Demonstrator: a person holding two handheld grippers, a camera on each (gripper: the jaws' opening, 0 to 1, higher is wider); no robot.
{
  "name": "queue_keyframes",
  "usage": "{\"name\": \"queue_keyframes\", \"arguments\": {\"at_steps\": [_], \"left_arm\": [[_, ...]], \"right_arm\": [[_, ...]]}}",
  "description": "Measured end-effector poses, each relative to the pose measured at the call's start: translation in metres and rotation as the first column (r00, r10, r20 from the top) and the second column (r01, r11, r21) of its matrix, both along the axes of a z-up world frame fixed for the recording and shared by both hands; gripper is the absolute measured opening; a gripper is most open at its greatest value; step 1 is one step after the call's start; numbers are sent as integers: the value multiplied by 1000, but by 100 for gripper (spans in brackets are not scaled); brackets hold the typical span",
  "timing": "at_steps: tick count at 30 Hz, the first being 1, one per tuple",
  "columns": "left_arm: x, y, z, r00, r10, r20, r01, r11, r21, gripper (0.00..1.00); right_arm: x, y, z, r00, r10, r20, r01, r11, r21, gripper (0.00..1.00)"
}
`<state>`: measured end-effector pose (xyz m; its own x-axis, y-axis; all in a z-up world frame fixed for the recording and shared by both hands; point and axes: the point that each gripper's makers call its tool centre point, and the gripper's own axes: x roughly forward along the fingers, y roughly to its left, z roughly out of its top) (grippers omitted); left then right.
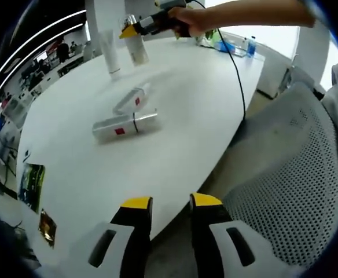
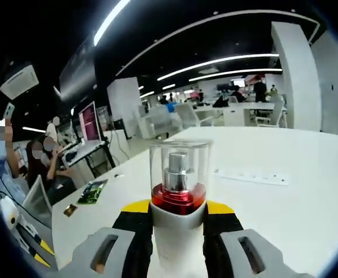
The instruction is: Arrange the skincare products in the storage area until every visible bottle or jar stands upright without overlapping.
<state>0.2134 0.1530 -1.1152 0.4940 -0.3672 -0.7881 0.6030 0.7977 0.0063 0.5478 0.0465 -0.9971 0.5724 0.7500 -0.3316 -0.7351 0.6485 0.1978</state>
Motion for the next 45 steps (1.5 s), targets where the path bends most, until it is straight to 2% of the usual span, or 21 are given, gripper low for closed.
{"name": "queue_keyframes", "arguments": {"at_steps": [18, 33, 38, 42, 45], "left_arm": [[-2, 4, -7, 999, 6, -35, -5, 1000, 26, 21], [-5, 4, -11, 998, 0, -62, 1, 1000, 30, 21], [-6, 5, -13, 997, 2, -72, 0, 1000, 31, 22], [-6, 7, -16, 997, 15, -81, -11, 999, 40, 28], [-6, 8, -16, 996, 17, -86, -14, 999, 39, 27]], "right_arm": [[24, -11, -11, 998, 3, 55, -4, 1000, 4, 28], [51, -10, -16, 980, 6, 197, -8, 1000, 11, 28], [60, -12, -23, 980, -6, 201, 6, 1000, 1, 28], [65, -14, -31, 979, -8, 204, 10, 1000, -9, 28], [67, -17, -35, 978, -8, 207, 10, 1000, -7, 28]]}}
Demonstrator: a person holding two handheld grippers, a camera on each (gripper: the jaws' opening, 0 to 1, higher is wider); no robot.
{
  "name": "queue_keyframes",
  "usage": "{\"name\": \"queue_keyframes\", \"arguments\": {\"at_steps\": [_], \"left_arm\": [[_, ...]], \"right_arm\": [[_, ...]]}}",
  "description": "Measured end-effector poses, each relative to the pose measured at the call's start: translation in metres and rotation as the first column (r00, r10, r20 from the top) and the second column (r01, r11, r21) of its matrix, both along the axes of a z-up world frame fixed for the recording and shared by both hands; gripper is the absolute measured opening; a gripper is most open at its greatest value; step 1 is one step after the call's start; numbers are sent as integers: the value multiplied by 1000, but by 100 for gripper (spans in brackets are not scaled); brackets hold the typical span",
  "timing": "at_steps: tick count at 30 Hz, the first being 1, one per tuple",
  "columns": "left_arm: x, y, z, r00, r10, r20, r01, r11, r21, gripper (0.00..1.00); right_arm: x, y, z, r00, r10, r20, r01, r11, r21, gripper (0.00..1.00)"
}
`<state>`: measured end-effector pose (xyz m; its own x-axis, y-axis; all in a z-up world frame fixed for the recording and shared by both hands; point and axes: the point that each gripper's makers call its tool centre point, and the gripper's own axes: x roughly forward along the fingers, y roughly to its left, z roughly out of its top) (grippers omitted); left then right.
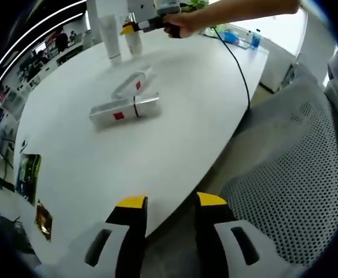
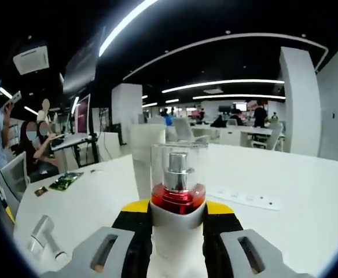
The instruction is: Arrange the skincare products in the storage area until every visible bottle or jar stands upright without overlapping.
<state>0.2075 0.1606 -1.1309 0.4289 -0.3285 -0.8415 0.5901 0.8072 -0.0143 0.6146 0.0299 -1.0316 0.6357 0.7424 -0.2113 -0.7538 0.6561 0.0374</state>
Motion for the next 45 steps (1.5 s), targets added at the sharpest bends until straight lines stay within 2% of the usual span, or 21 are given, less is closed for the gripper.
{"name": "queue_keyframes", "arguments": {"at_steps": [4, 8, 15, 19, 26, 28, 33, 36, 40, 43, 45], "left_arm": [[1, 0, 1, 1000, 1, 2, -1, 1000, 3, 27], [2, 2, 1, 1000, 13, 0, -13, 1000, -1, 27], [0, 0, 0, 1000, 1, -5, -1, 1000, 2, 26], [1, 1, 0, 1000, 4, 1, -4, 1000, 6, 29], [2, 3, 1, 1000, 4, 9, -4, 1000, 12, 29], [3, 5, 1, 1000, 9, 16, -9, 1000, 21, 33], [5, 4, 2, 1000, -1, 30, 0, 1000, 22, 36], [3, 2, -1, 1000, -8, 10, 8, 1000, 17, 39], [0, 0, -7, 1000, -11, -24, 11, 1000, 10, 52], [0, 1, -4, 1000, -10, -19, 10, 1000, 1, 51], [2, 0, -1, 1000, -7, -13, 7, 1000, -13, 50]], "right_arm": [[7, -5, -2, 999, -38, -17, 39, 998, 56, 28], [11, -3, -5, 1000, -26, 5, 26, 999, 43, 28], [10, -4, -5, 999, -31, 38, 28, 997, 74, 29], [11, -4, -5, 999, -27, 31, 25, 997, 76, 29], [3, -3, -8, 1000, -4, 30, 3, 999, 47, 30], [0, -3, -9, 999, 5, 35, -6, 1000, 22, 30], [-1, -5, -11, 1000, 3, 3, -3, 1000, -3, 31], [-5, -8, -11, 1000, -3, -17, 3, 1000, -16, 34], [-9, -20, -21, 999, 1, -50, -5, 998, -62, 36], [-13, -23, -30, 997, 20, -76, -27, 994, -102, 35], [-15, -28, -41, 995, 26, -97, -42, 986, -164, 32]]}}
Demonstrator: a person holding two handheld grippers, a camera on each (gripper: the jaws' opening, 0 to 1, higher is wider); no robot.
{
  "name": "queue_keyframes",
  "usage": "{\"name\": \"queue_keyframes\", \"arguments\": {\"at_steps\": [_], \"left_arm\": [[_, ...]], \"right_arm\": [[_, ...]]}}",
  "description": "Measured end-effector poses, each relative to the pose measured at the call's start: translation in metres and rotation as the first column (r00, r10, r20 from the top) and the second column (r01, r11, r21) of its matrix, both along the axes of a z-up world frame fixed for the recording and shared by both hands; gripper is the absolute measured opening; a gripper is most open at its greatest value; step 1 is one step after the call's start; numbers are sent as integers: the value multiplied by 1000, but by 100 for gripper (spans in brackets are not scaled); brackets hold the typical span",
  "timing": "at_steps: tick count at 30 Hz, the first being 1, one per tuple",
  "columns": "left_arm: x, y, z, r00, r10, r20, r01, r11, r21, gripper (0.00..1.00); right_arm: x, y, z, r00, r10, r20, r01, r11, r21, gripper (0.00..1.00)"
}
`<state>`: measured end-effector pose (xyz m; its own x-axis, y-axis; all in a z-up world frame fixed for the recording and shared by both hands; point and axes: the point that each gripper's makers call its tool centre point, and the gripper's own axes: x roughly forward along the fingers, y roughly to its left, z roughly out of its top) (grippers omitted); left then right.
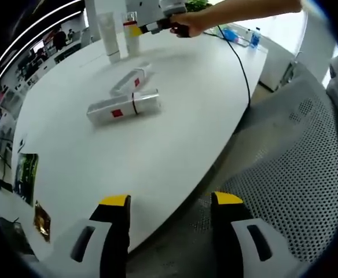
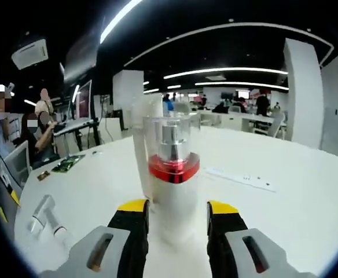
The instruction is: Arrange the skincare products in the storage area until every visible bottle or jar stands upright without overlapping.
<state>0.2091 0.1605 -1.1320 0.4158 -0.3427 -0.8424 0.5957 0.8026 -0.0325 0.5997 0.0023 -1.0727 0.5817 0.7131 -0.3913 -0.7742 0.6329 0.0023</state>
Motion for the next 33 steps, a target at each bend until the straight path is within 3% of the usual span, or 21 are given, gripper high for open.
{"name": "queue_keyframes", "arguments": {"at_steps": [4, 33], "left_arm": [[1, -2, 1, 1000, 6, 1, -6, 1000, -12, 50], [-1, -1, 0, 1000, 8, -9, -9, 1000, -13, 47]], "right_arm": [[-2, 1, 0, 1000, 5, -4, -5, 1000, 4, 27], [15, 25, 6, 1000, -10, 9, 10, 999, 44, 26]]}}
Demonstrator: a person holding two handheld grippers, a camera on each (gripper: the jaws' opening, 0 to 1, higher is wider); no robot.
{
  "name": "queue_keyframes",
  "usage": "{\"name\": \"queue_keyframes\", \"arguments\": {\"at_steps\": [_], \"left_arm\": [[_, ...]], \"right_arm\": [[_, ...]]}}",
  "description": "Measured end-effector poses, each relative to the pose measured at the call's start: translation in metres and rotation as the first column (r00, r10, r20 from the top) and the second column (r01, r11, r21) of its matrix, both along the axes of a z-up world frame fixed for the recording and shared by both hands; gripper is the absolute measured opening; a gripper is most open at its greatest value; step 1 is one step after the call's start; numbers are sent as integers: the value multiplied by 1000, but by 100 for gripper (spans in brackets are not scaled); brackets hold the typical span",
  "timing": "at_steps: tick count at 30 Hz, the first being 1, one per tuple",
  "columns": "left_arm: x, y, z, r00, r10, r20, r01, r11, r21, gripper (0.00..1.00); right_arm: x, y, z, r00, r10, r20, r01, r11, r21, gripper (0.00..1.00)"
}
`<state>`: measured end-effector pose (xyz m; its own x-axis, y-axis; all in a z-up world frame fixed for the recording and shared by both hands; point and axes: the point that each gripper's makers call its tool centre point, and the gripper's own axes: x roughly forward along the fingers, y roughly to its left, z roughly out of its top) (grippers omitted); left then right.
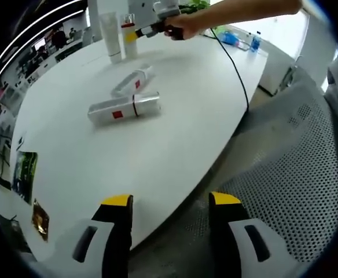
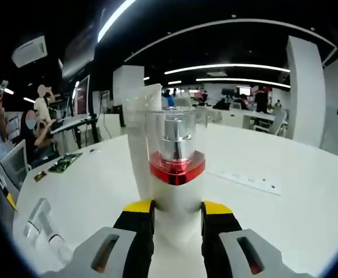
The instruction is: Arrange the skincare products in the storage area until every visible bottle or jar stands upright without overlapping.
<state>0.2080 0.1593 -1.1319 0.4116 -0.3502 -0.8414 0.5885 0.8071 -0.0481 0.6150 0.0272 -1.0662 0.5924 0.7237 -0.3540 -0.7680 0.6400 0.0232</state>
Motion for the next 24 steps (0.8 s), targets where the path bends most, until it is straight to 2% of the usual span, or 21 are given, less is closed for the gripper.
{"name": "queue_keyframes", "arguments": {"at_steps": [14, 16, 17, 20, 21, 22, 24], "left_arm": [[-2, -3, 0, 1000, -4, -10, 4, 1000, -12, 47], [-2, -3, -1, 1000, -6, -10, 6, 1000, -12, 47], [-2, -3, -1, 1000, -8, -11, 8, 1000, -12, 47], [-3, -3, -1, 1000, -12, -15, 12, 1000, -10, 47], [-3, -3, -1, 1000, -13, -16, 13, 1000, -10, 46], [-3, -4, -1, 1000, -15, -15, 15, 1000, -10, 46], [-4, -4, -1, 1000, -18, -18, 18, 1000, -11, 46]], "right_arm": [[6, 5, 1, 999, 35, -14, -34, 999, 32, 27], [8, 5, 7, 1000, 27, 7, -28, 999, 37, 30], [9, 6, 19, 1000, 11, 16, -12, 996, 90, 33], [14, 3, 39, 998, -19, 63, 10, 992, 129, 36], [12, 4, 39, 998, -10, 62, 3, 993, 117, 36], [11, 7, 47, 997, 3, 79, -15, 988, 151, 36], [9, 8, 50, 996, 15, 89, -29, 988, 152, 36]]}}
